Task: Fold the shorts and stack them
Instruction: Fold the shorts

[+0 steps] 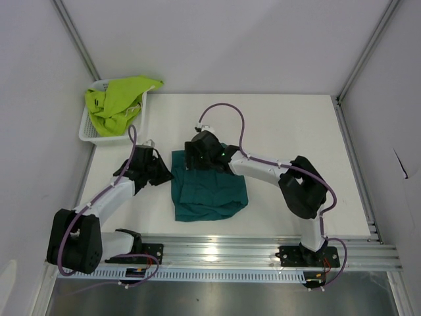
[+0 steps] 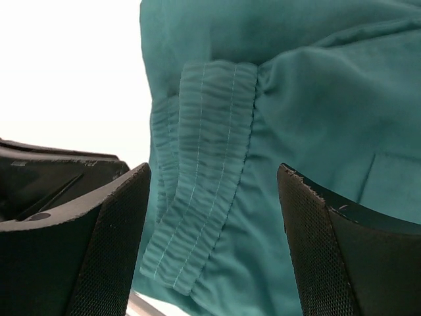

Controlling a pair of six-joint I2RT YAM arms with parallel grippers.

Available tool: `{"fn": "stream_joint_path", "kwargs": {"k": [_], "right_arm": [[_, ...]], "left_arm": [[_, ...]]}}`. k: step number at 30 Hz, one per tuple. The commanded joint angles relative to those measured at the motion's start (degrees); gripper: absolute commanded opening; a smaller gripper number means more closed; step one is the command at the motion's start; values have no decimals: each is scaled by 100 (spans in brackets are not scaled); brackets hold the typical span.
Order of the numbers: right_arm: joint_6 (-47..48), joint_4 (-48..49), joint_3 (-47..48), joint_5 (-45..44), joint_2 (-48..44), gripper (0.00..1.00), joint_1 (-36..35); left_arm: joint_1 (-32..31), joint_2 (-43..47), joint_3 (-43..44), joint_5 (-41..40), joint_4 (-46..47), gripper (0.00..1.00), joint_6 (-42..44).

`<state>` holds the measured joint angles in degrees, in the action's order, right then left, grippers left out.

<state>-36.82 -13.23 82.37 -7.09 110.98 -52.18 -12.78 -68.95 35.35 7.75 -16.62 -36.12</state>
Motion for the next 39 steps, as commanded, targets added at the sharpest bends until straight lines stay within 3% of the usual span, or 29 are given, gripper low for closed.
{"fn": "stream_joint_path", "kwargs": {"k": [1,10,17,22,24,29,39], "right_arm": [[280,-73,543,-187,265,79,-46],[395,-1014,1658,-951,986,79,-240],[403,-1331,1950,-961,1435,74,-205],[430,-1226,1836,-777,1479,67,-205],[482,-1103,1757,-610,1444,60,-222],[570,-874,1555,-556,1269,51,-327],[720,-294,878,-512,733,45,-618]], "left_arm": [[82,5,156,157,124,25,-115],[152,-874,253,262,669,24,-185],[205,-1357,244,402,1361,22,-317],[205,-1613,69,543,1978,16,-405],[205,-1727,-11,587,2259,14,-422],[205,-1771,-90,588,2409,13,-387],[205,-1806,-116,605,2515,12,-370]]}}
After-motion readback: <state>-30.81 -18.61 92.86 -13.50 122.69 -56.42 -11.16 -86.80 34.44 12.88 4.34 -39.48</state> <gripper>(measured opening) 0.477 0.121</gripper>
